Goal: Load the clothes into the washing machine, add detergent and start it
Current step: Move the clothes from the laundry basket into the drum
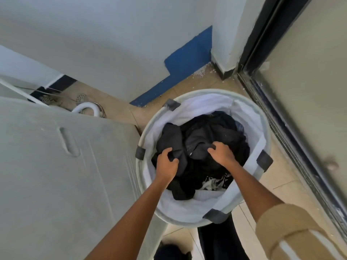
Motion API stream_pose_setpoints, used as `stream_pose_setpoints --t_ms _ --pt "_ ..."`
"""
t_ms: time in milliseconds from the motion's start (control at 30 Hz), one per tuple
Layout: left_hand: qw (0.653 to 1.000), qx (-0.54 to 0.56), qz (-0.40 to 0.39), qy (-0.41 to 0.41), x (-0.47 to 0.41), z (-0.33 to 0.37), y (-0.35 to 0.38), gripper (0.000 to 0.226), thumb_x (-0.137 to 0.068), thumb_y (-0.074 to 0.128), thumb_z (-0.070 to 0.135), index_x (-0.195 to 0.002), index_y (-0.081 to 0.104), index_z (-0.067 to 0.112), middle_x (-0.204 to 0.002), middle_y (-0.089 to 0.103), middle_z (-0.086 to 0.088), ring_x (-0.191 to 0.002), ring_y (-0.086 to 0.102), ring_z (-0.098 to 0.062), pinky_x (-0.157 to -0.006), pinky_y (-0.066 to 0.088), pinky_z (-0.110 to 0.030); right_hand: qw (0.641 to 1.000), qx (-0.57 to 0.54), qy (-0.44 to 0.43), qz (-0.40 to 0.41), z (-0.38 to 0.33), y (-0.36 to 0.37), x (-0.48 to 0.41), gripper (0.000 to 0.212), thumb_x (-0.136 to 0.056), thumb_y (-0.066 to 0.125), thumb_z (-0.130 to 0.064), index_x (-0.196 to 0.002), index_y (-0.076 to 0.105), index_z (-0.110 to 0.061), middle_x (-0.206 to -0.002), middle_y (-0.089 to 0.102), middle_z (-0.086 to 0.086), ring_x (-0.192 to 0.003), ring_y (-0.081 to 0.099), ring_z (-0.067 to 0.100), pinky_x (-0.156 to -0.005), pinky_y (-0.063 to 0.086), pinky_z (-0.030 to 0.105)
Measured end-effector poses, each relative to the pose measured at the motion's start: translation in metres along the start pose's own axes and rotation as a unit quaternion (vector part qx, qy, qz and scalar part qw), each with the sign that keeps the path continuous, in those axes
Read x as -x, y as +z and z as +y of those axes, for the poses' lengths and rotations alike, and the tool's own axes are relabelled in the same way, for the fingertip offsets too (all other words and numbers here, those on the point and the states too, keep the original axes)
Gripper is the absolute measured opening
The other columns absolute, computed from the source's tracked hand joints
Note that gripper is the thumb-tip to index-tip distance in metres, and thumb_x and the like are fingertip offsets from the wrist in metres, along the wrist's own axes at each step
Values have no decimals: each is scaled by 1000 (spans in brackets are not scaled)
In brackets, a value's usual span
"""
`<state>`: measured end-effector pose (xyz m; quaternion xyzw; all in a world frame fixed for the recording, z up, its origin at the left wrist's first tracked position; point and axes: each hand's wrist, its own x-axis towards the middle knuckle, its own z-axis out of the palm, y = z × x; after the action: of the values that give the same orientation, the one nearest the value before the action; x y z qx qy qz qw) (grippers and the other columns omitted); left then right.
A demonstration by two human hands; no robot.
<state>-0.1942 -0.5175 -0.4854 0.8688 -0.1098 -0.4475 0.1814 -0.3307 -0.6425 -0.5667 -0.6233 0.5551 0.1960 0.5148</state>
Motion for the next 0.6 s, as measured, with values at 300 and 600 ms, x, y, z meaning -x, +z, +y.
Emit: stream_pose_setpoints --t_ms 300,600 --pt "863 358 -164 -316 81 38 -43 73 -79 50 67 -127 52 11 -123 57 -14 -116 51 -37 -93 44 -51 917 -378 -93 -92 -88 -8 178 30 -56 47 -9 -39 29 -26 -40 24 -13 -40 20 5 -45 20 20" --pt "924 283 -134 -217 111 72 -90 31 -95 44 17 -81 64 -2 -73 59 -13 -65 55 -21 -58 46 -28 902 -339 -161 -215 -96 -49 243 11 -62 64 -15 -70 59 -20 -71 60 -6 -70 58 10 -68 45 21"
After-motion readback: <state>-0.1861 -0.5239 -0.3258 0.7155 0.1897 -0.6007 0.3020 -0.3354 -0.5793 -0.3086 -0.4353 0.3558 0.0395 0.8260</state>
